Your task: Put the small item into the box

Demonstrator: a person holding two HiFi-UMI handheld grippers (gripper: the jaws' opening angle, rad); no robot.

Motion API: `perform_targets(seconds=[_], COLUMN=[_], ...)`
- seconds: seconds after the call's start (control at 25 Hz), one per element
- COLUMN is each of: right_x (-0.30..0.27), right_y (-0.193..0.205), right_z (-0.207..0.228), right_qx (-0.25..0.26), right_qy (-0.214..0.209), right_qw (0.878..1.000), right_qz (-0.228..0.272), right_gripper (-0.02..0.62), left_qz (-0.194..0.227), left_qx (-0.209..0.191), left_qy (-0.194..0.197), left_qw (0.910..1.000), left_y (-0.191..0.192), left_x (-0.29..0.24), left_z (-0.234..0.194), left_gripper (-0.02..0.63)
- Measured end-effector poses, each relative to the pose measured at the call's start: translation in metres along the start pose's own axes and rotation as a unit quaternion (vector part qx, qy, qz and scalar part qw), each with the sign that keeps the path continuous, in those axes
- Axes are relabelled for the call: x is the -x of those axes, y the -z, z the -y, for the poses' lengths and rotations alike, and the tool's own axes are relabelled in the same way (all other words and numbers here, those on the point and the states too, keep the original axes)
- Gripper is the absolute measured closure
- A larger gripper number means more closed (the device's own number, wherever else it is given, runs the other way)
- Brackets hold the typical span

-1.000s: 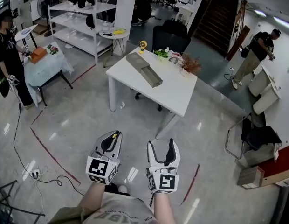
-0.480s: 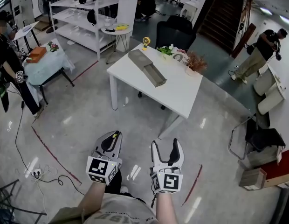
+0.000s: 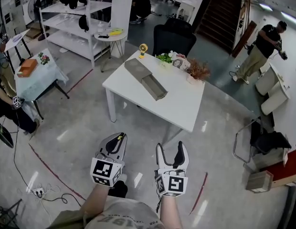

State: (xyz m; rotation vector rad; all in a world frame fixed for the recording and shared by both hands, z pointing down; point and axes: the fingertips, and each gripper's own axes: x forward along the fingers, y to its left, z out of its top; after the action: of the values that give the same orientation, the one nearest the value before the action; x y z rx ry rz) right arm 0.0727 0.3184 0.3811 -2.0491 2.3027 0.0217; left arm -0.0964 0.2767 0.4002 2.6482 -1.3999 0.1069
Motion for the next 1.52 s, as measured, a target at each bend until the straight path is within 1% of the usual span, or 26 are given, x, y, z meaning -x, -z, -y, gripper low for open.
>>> perform_targets(seconds=[0.24,0.4,0.6,0.76,0.96,1.08,1.24,1.52], right_x=[-0.064,-0.097,-0.123,-0.142,-0.167,-0.188,-0.22,-0.273], right_y=[-0.007,-0.006,0.008,0.021,0.04,0.046,0.045,0.048], right_z=[0.006,0.007,0.01,0.016,0.035,0.05,0.069,0.114], right_qx=[0.001,0.004,0.002,-0.002,-0.009,-0.016,-0.014,-0.015], right_qy=[0.031,0.044,0.053,0.059,0.065,0.062,0.047,0.019], right_qw=[0.999,0.999,0.999,0.998,0.997,0.997,0.998,0.999], right_qz=[0.008,0.008,-0.007,-0.022,-0.049,-0.051,-0.045,-0.047], right_gripper=[0.253,0.253,0.253,0.253,0.253,0.253,0.253,0.253], left_qz=[0.012,0.016,0.004,-0.01,-0.026,-0.029,-0.024,-0.01], left_qx=[-0.01,-0.009,-0.002,0.008,0.015,0.016,0.015,0.006], left_qy=[0.027,0.038,0.047,0.046,0.042,0.033,0.021,0.013], left_qw=[0.9995,0.9991,0.9989,0.9989,0.9987,0.9989,0.9994,0.9998], left_y=[-0.031,-0.039,-0.032,-0.02,-0.01,-0.009,-0.014,-0.035], left_x=[-0.059,-0.089,-0.114,-0.133,-0.161,-0.181,-0.214,-0.281], left_z=[-0.043,-0.068,-0.086,-0.099,-0.108,-0.114,-0.12,-0.11], left_gripper=[0.575,0.575,0.575,0.575,0.575,0.575,0.575,0.575])
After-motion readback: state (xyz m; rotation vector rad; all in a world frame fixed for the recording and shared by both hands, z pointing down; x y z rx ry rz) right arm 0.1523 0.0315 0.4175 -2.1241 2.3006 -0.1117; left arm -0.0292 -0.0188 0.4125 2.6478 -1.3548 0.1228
